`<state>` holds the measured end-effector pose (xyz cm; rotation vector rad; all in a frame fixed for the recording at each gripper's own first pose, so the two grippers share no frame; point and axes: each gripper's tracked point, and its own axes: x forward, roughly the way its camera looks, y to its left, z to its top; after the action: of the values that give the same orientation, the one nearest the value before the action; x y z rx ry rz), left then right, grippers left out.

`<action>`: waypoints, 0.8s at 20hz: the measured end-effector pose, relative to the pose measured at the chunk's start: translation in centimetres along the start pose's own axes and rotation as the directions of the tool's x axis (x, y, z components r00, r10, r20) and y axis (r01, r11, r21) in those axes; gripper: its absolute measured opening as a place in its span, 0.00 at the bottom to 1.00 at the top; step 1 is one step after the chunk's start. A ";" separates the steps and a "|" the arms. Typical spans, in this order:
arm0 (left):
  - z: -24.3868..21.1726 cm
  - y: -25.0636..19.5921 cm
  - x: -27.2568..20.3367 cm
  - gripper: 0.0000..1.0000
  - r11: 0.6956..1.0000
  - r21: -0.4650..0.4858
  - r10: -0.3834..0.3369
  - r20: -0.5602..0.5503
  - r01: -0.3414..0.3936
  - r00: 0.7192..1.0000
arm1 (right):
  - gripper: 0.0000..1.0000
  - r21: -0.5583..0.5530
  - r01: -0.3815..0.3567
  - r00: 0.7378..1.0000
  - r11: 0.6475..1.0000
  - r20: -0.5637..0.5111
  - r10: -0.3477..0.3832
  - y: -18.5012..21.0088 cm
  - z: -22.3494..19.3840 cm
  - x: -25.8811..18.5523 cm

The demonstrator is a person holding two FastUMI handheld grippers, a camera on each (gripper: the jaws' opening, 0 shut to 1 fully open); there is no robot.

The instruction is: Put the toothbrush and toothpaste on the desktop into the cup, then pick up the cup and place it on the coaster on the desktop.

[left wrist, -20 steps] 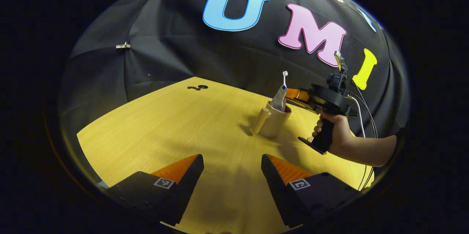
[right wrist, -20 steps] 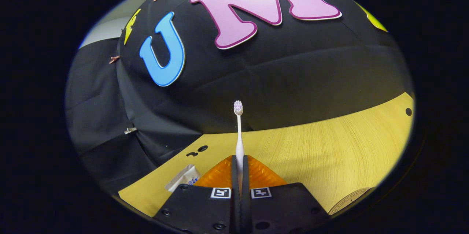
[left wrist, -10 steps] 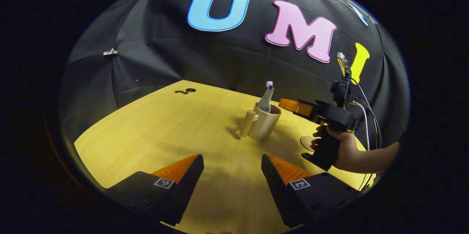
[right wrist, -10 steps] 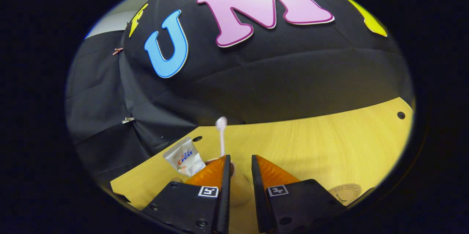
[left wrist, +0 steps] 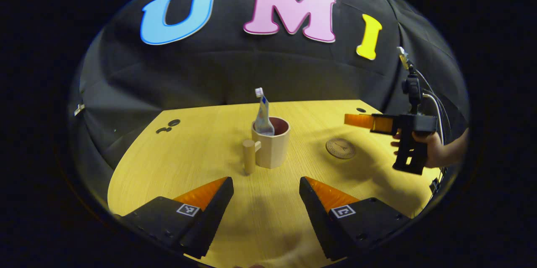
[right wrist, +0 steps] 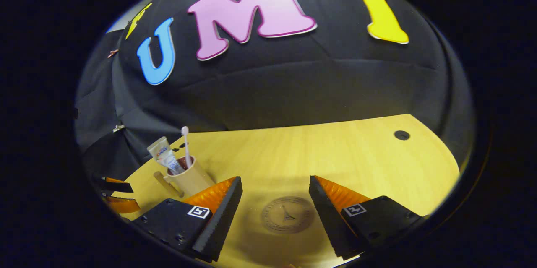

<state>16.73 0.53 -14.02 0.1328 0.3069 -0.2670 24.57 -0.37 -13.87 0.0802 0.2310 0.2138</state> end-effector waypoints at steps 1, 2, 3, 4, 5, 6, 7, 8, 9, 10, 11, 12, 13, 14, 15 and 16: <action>0.1 0.0 0.4 0.98 0.999 0.029 -0.013 -0.021 0.014 1.000 | 0.98 0.012 0.025 1.000 1.000 -0.003 -0.025 -1.4 0.0 -0.7; 0.0 -0.1 1.0 0.98 0.998 0.053 -0.026 -0.049 0.028 0.998 | 0.98 0.023 0.051 0.999 0.998 -0.006 -0.051 -2.9 0.1 -1.4; -0.1 0.0 1.4 0.98 0.996 0.077 -0.031 -0.080 0.038 0.996 | 0.98 0.030 0.072 0.997 0.997 -0.008 -0.072 -4.2 0.1 -2.1; -0.3 0.2 2.0 0.97 0.994 0.098 -0.030 -0.110 0.040 0.994 | 0.98 0.036 0.095 0.995 0.995 -0.007 -0.095 -5.4 0.2 -2.7; -0.2 0.6 2.4 0.98 0.993 0.114 -0.024 -0.135 0.039 0.991 | 0.98 0.043 0.115 0.993 0.992 -0.004 -0.115 -6.5 0.3 -3.5; -0.3 0.9 2.8 0.98 0.992 0.120 -0.019 -0.158 0.038 0.987 | 0.98 0.052 0.129 0.992 0.990 -0.003 -0.129 -7.3 0.5 -3.9; -0.2 1.0 3.1 0.97 0.992 0.121 -0.021 -0.177 0.043 0.984 | 0.98 0.063 0.143 0.990 0.988 -0.006 -0.143 -8.2 0.3 -4.6; 0.1 1.0 3.4 0.97 0.991 0.124 -0.031 -0.195 0.056 0.980 | 0.98 0.068 0.158 0.988 0.985 -0.011 -0.157 -9.2 0.2 -5.2; 0.3 1.3 3.8 0.97 0.989 0.134 -0.038 -0.215 0.068 0.976 | 0.98 0.070 0.169 0.986 0.983 -0.015 -0.168 -10.0 0.1 -5.9; 0.7 1.4 4.2 0.98 0.985 0.151 -0.046 -0.238 0.084 0.970 | 0.98 0.068 0.180 0.984 0.981 -0.020 -0.179 -10.7 -0.2 -6.7; 1.2 1.5 4.8 0.98 0.979 0.173 -0.056 -0.261 0.103 0.964 | 0.98 0.070 0.195 0.981 0.978 -0.030 -0.194 -11.6 -0.6 -7.7; 1.6 1.7 5.4 0.98 0.972 0.200 -0.067 -0.277 0.125 0.959 | 0.98 0.071 0.202 0.979 0.977 -0.035 -0.200 -12.0 -0.9 -8.5; 2.1 2.2 6.0 0.98 0.963 0.229 -0.069 -0.291 0.140 0.954 | 0.98 0.066 0.206 0.978 0.976 -0.043 -0.204 -12.4 -1.4 -9.5; 2.5 2.7 6.9 0.98 0.955 0.257 -0.064 -0.313 0.150 0.947 | 0.98 0.054 0.213 0.976 0.976 -0.054 -0.210 -12.9 -2.2 -10.6; 2.7 3.0 7.6 0.98 0.946 0.279 -0.063 -0.336 0.163 0.940 | 0.98 0.043 0.221 0.974 0.974 -0.063 -0.218 -13.4 -2.9 -11.6; 2.7 2.9 8.0 0.98 0.936 0.300 -0.067 -0.360 0.183 0.931 | 0.98 0.036 0.233 0.970 0.972 -0.072 -0.230 -13.9 -3.4 -12.4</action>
<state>25.63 0.97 -13.68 0.4962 0.6220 -0.4244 14.81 -16.46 -15.95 0.0890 0.3106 -0.0217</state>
